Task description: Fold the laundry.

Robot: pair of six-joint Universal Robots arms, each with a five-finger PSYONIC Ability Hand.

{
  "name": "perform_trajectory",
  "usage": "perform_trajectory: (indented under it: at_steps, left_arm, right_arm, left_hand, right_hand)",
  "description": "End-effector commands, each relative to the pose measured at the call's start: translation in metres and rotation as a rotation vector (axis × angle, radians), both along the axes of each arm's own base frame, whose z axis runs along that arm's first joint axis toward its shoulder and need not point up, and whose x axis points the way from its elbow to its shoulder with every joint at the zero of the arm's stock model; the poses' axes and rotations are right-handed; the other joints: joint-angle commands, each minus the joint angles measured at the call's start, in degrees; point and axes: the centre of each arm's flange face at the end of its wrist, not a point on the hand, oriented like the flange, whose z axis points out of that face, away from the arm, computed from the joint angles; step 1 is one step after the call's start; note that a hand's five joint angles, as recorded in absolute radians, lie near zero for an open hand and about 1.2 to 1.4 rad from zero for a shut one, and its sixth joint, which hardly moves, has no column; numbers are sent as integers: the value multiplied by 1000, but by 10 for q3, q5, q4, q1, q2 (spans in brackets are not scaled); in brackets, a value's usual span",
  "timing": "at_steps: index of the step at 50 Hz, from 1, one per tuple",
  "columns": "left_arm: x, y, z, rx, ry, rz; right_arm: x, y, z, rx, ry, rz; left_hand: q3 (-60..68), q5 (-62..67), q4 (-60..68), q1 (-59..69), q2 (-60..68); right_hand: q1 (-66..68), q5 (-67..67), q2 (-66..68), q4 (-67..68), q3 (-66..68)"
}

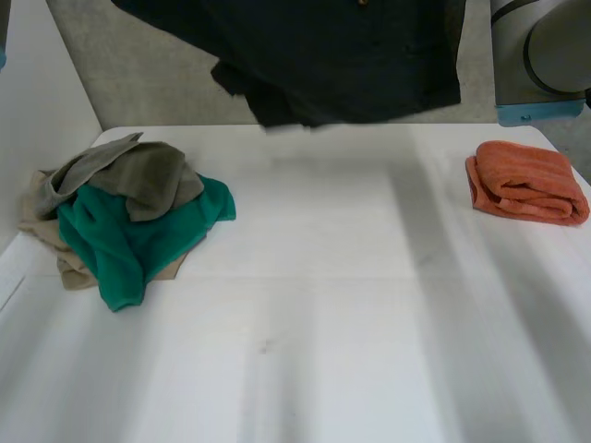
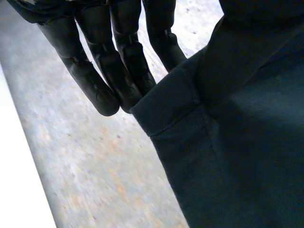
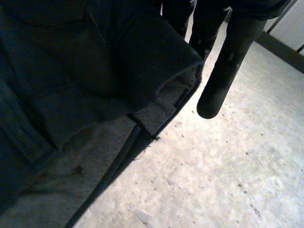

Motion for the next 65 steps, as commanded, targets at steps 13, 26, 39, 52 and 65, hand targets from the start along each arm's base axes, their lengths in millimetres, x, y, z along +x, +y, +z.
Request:
perform_trajectory:
  at_steps: [13,26,39,52,65]
  left_arm:
    - [-14,29,-258,705,-355,-113]
    - [-15,21,-325,885,-574,-67]
    - [5,47,-279,772,-490,-69]
    - [13,63,-294,879,-507,-162]
    - [-2,28,-330,962,-513,-128]
  right_arm:
    - [-11,36,-241,878,556,301]
    - [-26,40,-298,1058,616,119]
    - [-50,79,-244,1085,396,135]
    - [-64,131,-250,1121,519,114]
    - [-43,114,-296,1156,559,158]
  left_hand:
    - [81,109,75,88,75]
    - [-469,-441,-475,-462,-475]
    - [-528,-501,-534,-522,-534]
    - [-375,-348,-381,-369,-381]
    - [-397,-369,-403,-390,-403]
  right_hand:
    - [157,120,125,111,119]
    - [-311,-348,-343,-356,-349]
    - [-543,-580,-575,-589,-581]
    - [-234,-271,-266,-280,-272]
    - [-220,-257,-252,-266,-258]
